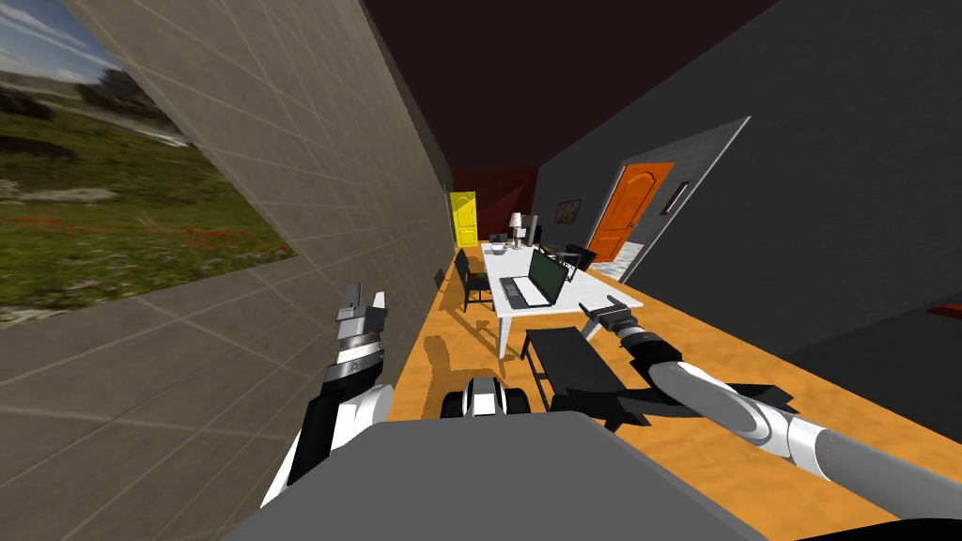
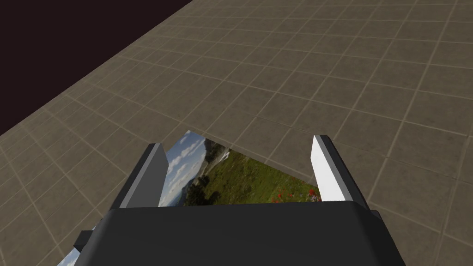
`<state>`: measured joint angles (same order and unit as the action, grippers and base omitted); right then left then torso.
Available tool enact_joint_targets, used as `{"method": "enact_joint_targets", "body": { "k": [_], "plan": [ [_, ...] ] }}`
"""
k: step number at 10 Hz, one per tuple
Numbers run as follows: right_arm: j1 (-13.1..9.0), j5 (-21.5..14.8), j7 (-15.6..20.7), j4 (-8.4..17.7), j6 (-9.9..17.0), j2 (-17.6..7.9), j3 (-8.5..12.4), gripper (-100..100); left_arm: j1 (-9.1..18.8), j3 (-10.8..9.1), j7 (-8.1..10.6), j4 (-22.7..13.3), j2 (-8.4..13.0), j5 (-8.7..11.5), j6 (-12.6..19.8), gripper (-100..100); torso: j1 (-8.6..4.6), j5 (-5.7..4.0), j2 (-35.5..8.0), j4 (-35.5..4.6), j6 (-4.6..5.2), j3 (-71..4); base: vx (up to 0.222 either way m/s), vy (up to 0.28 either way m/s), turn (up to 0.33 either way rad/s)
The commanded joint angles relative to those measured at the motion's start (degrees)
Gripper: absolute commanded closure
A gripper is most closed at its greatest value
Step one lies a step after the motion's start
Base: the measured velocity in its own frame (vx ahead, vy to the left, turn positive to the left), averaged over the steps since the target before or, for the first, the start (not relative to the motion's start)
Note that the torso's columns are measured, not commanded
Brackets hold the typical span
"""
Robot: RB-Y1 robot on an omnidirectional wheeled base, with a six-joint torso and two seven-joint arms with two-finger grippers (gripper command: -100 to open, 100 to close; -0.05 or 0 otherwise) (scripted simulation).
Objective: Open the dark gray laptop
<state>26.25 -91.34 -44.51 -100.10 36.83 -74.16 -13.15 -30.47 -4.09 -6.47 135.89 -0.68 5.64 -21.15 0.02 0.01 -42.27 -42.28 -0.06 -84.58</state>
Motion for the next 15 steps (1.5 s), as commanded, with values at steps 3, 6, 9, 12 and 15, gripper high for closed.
{"method": "enact_joint_targets", "body": {
  "k": [3,6,9,12,15],
  "plan": [
    [2.0,-7.2,-4.2,5.3,6.8,-4.8,-1.8,-100,0.0,-0.01,0.0,0.0,0.0,0.0,0.0,0,-0.03,-0.01,0.0,0.0,0.1,0.0,0.026,-0.019,0.154],
    [2.6,-10.5,-5.7,7.5,9.9,-6.5,-2.5,-100,0.0,0.0,0.0,0.0,0.0,0.0,0.0,0,0.0,0.0,0.0,0.0,0.03,0.0,0.029,-0.017,0.139],
    [4.0,-15.3,-8.6,11.6,14.6,-9.6,-3.8,-100,0.0,0.0,0.0,0.0,0.0,0.0,0.0,0,-0.05,-0.01,0.0,0.0,0.01,0.0,0.038,-0.021,0.174],
    [5.2,-19.3,-11.0,15.2,18.6,-12.2,-4.9,-100,0.0,-0.01,0.0,0.0,0.0,0.0,0.0,0,-0.01,-0.01,0.0,0.0,0.04,0.0,0.043,-0.023,0.141],
    [6.6,-23.7,-13.6,19.3,23.0,-15.0,-6.2,-100,0.0,-0.01,0.0,0.0,0.0,0.0,0.0,0,0.01,0.0,0.0,0.0,0.04,0.0,0.039,-0.016,0.148]
  ]
}}
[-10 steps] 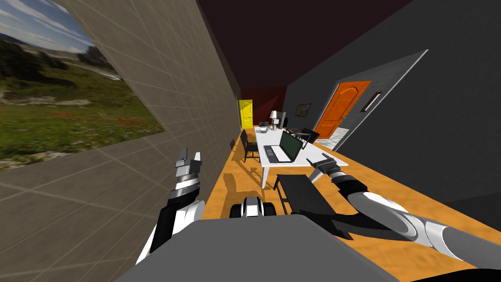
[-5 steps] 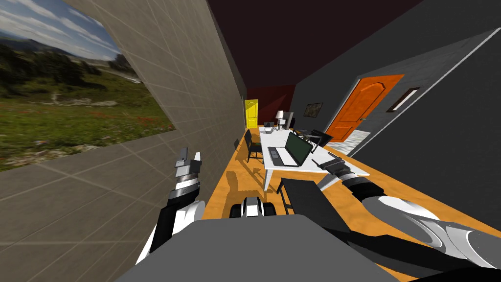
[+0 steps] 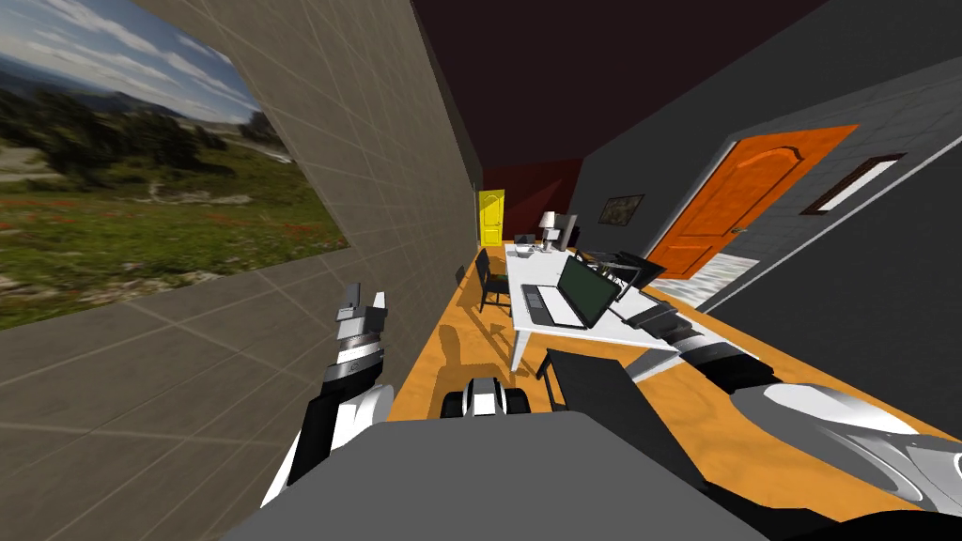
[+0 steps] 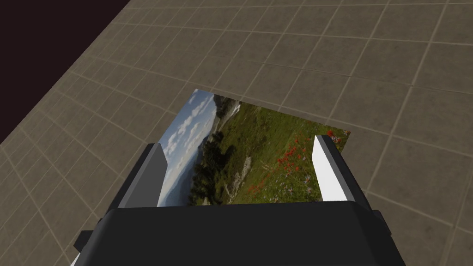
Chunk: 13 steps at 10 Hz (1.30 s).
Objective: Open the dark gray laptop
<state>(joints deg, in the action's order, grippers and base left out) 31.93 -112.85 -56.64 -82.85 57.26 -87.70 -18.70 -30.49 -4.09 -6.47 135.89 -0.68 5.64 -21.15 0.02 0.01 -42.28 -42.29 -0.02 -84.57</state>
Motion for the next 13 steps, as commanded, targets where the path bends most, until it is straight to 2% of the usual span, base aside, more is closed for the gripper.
{"method": "enact_joint_targets", "body": {
  "k": [1,2,3,4,5,6,7,10,13],
  "plan": [
    [1.3,-3.2,-2.1,3.0,3.6,-2.0,-0.9,-100,0.0,0.0,0.0,0.0,0.0,0.0,0.0,0,-0.05,-0.01,0.0,0.0,0.02,0.0,0.044,-0.025,0.118],
    [1.8,-4.4,-2.8,4.2,4.9,-2.8,-1.3,-100,0.0,0.0,0.0,0.0,0.0,0.0,0.0,0,-0.05,-0.02,0.0,0.0,0.03,0.0,0.039,-0.023,0.116],
    [1.7,-3.6,-2.2,3.3,4.0,-2.4,-1.0,-100,0.0,0.0,0.0,0.0,0.0,0.0,0.0,0,-0.03,-0.01,0.0,0.0,0.02,0.0,0.017,-0.012,0.025],
    [1.7,-3.7,-2.4,3.5,4.3,-2.5,-1.0,-100,0.0,0.0,0.0,0.0,0.0,0.0,0.0,0,0.01,-0.01,-0.1,0.0,0.05,0.1,0.0,0.0,0.0],
    [1.7,-3.7,-2.3,3.4,4.3,-2.5,-1.0,100,0.0,0.0,0.0,0.0,0.0,0.0,0.0,0,0.03,0.01,-0.1,0.0,0.04,0.1,0.0,0.0,0.0],
    [2.2,-4.6,-0.1,4.8,3.8,-3.0,-0.8,100,0.0,0.0,0.0,0.0,0.0,0.0,0.0,0,0.02,-0.01,-0.1,0.0,0.02,0.1,0.014,0.093,0.036],
    [2.2,-4.6,-0.1,4.8,3.8,-3.0,-0.8,100,0.0,0.01,0.0,0.0,0.0,0.0,0.0,0,0.15,0.0,0.1,0.1,0.02,0.0,0.017,0.119,0.016],
    [2.9,-6.0,3.3,6.8,2.9,-3.8,-0.6,100,0.0,0.01,0.0,0.0,0.0,0.0,0.0,0,-0.27,-0.12,0.2,0.1,0.06,-0.1,0.023,0.1,0.018],
    [3.6,-7.5,6.7,8.9,2.1,-4.6,-0.4,100,0.0,0.01,0.0,0.0,0.0,0.0,0.0,0,-0.08,-0.06,0.0,0.1,0.07,0.0,0.029,0.124,0.023]
  ]
}}
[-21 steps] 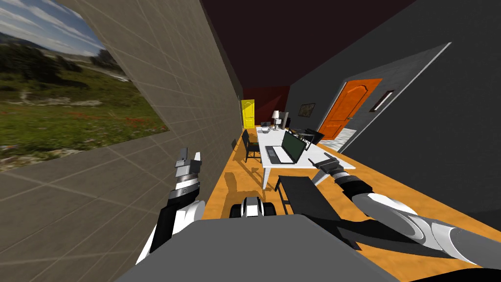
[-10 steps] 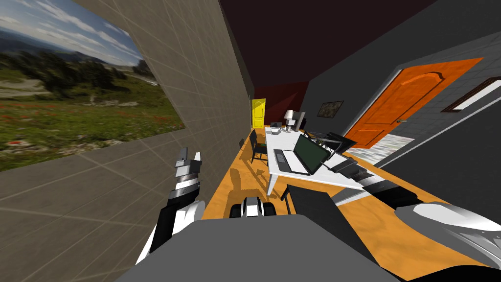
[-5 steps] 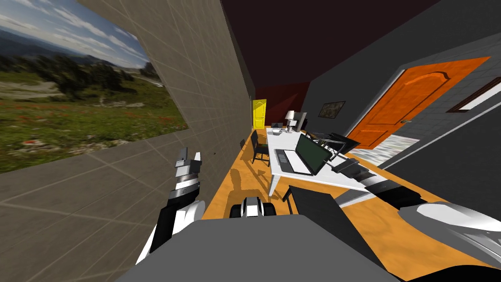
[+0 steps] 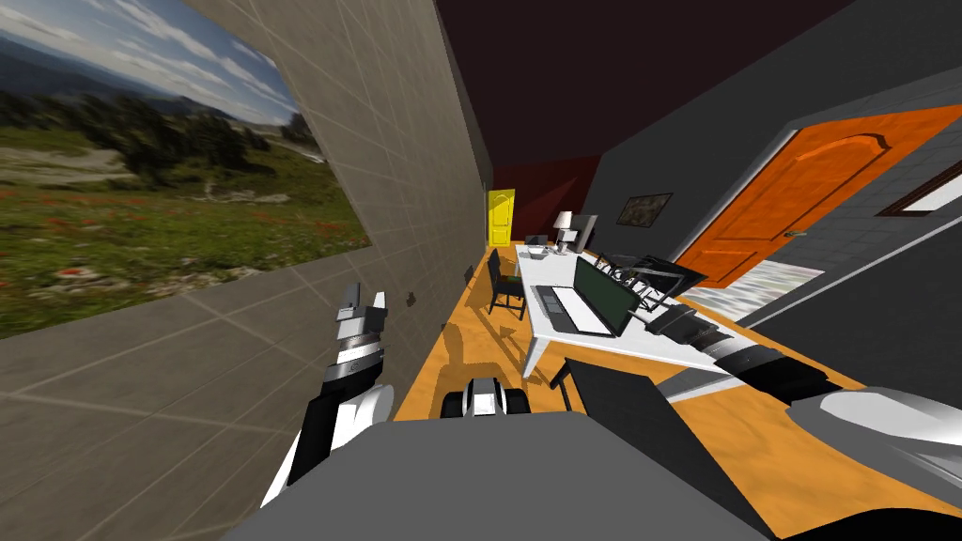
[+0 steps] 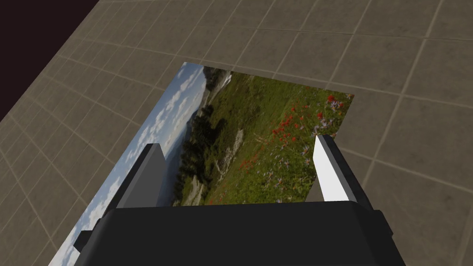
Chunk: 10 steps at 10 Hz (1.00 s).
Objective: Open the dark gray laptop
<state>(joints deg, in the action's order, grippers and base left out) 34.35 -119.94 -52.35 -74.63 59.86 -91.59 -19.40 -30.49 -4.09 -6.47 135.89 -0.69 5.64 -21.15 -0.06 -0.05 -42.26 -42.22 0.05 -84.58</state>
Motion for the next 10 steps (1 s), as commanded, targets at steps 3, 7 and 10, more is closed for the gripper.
{"method": "enact_joint_targets", "body": {
  "k": [3,7,10],
  "plan": [
    [1.2,-1.2,3.7,1.7,-0.8,-0.9,0.2,100,0.0,0.0,0.0,0.0,0.0,0.0,0.0,0,0.1,0.11,-0.2,-0.1,-0.02,0.1,0.007,0.097,0.012],
    [-4.7,2.8,11.8,7.1,-6.1,4.7,-3.5,100,0.0,-0.02,0.0,0.0,0.0,0.0,0.0,0,-0.25,-0.05,-0.2,-0.1,0.18,0.1,-0.125,-0.083,0.069],
    [-8.2,2.8,11.8,7.4,-6.1,4.7,-3.5,100,0.0,-0.01,0.0,0.0,0.0,0.0,0.0,0,0.41,0.24,0.3,0.0,-0.21,-0.2,0.009,0.009,-0.006]
  ]
}}
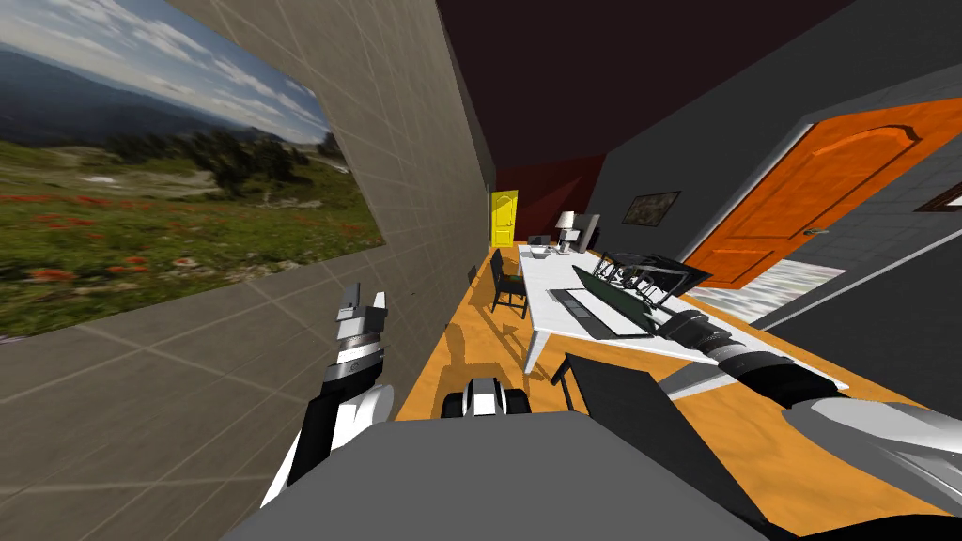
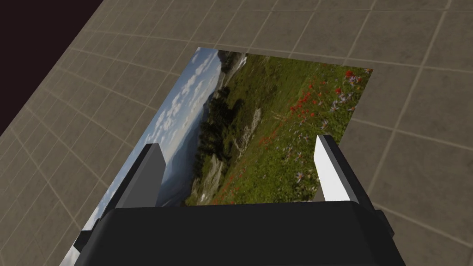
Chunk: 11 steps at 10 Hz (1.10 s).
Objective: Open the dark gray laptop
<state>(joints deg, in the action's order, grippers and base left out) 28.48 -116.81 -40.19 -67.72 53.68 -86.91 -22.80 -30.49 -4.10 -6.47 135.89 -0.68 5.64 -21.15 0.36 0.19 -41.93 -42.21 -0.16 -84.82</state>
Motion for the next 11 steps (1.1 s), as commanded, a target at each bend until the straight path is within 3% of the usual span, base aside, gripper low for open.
{"method": "enact_joint_targets", "body": {
  "k": [1,3,4,6,7,9,10,11],
  "plan": [
    [-3.9,2.8,2.7,3.2,-2.7,2.9,-2.9,100,0.0,0.0,0.0,0.0,0.0,0.0,0.0,0,-0.08,-0.02,-0.2,-0.1,0.06,0.1,-0.133,-0.08,0.216],
    [-7.6,3.8,5.7,5.9,-5.0,5.5,-3.7,100,0.0,0.0,0.0,0.0,0.0,0.0,0.0,0,-0.85,-0.36,-1.0,-0.2,0.46,0.7,-0.163,-0.089,0.077],
    [-8.9,3.8,7.5,6.1,-5.0,5.5,-3.7,100,0.0,-0.01,0.0,0.0,0.0,0.0,0.0,0,-0.78,-0.35,-0.6,-0.1,0.58,0.5,-0.027,-0.028,-0.067],
    [-11.8,3.8,7.5,6.1,-5.0,5.5,-3.7,100,0.0,-0.01,0.0,0.0,0.0,0.0,0.0,0,-0.12,-0.03,0.0,0.0,0.07,0.0,0.005,-0.005,-0.027],
    [-13.5,6.8,10.1,9.0,-7.9,8.2,-6.6,100,0.0,0.0,0.0,0.0,0.0,0.0,0.0,0,0.03,0.03,0.0,0.0,-0.03,0.0,-0.143,-0.098,0.214],
    [-16.7,8.0,12.7,11.7,-9.7,11.1,-7.4,100,0.0,0.0,0.0,0.0,0.0,0.0,0.0,0,-0.72,-0.47,-0.8,-0.1,0.44,0.6,-0.136,-0.076,0.08],
    [-16.2,7.0,9.7,11.2,-8.9,8.8,-7.3,-100,0.0,-0.01,0.0,0.0,0.0,0.0,0.0,0,-0.62,-0.35,-0.5,-0.1,0.46,0.4,-0.035,0.007,-0.05],
    [-16.2,7.0,9.1,11.0,-9.2,8.0,-7.2,-100,0.0,0.0,0.0,0.0,0.0,0.0,0.0,0,-0.3,-0.17,-0.2,0.0,0.28,0.2,0.002,0.038,-0.028]
  ]
}}
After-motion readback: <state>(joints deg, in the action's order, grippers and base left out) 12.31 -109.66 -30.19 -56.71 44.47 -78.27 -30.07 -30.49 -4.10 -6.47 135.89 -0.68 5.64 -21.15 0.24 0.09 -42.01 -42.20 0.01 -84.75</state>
